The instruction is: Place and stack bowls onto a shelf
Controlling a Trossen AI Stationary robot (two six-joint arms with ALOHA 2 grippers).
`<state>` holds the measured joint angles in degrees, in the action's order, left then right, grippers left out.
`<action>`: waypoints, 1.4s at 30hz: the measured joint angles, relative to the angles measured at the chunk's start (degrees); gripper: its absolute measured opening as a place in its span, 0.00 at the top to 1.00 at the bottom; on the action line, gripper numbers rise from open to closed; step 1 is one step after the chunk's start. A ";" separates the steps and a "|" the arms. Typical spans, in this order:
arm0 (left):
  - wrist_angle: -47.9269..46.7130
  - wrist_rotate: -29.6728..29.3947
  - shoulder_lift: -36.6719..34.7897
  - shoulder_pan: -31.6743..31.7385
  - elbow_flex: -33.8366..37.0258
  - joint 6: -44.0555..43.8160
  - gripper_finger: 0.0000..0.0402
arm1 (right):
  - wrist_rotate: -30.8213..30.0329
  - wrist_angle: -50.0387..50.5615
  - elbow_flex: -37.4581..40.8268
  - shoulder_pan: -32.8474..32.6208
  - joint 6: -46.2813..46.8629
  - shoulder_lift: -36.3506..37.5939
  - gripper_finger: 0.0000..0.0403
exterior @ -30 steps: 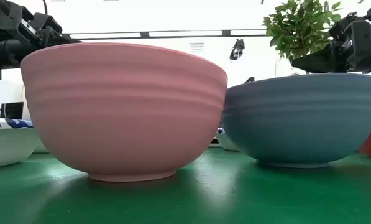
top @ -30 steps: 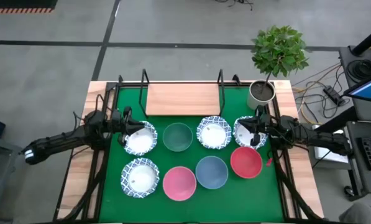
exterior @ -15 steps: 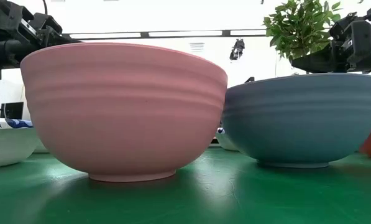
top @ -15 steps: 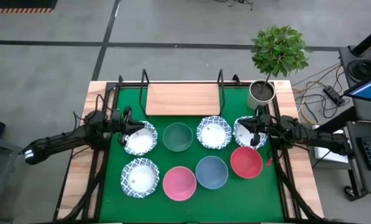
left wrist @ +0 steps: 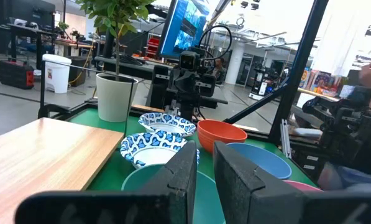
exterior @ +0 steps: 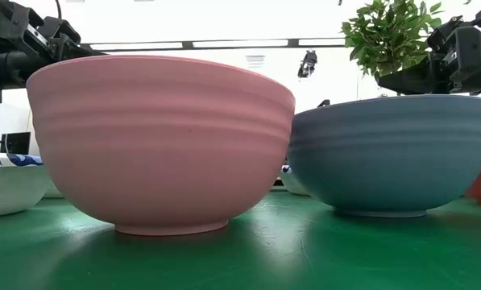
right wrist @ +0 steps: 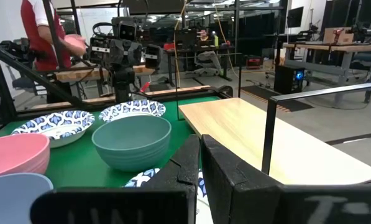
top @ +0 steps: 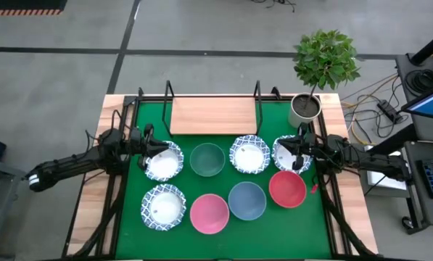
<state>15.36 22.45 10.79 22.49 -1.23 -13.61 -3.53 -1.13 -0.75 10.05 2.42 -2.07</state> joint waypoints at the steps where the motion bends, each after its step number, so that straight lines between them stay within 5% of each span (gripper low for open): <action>1: 0.01 0.00 0.00 0.00 0.00 -0.02 0.91 | 0.02 -0.02 0.01 0.00 0.04 0.00 0.98; 35: 0.00 -0.01 0.00 0.01 0.00 -0.01 0.91 | 0.01 -0.01 0.01 0.01 0.26 0.00 0.98; 42: 3.65 -3.42 0.02 0.01 0.00 -0.27 0.91 | 1.26 -0.63 0.03 0.00 20.33 0.00 0.98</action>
<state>19.01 19.03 10.81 22.50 -1.23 -13.87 -2.26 -1.75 -0.72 10.04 22.75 -2.07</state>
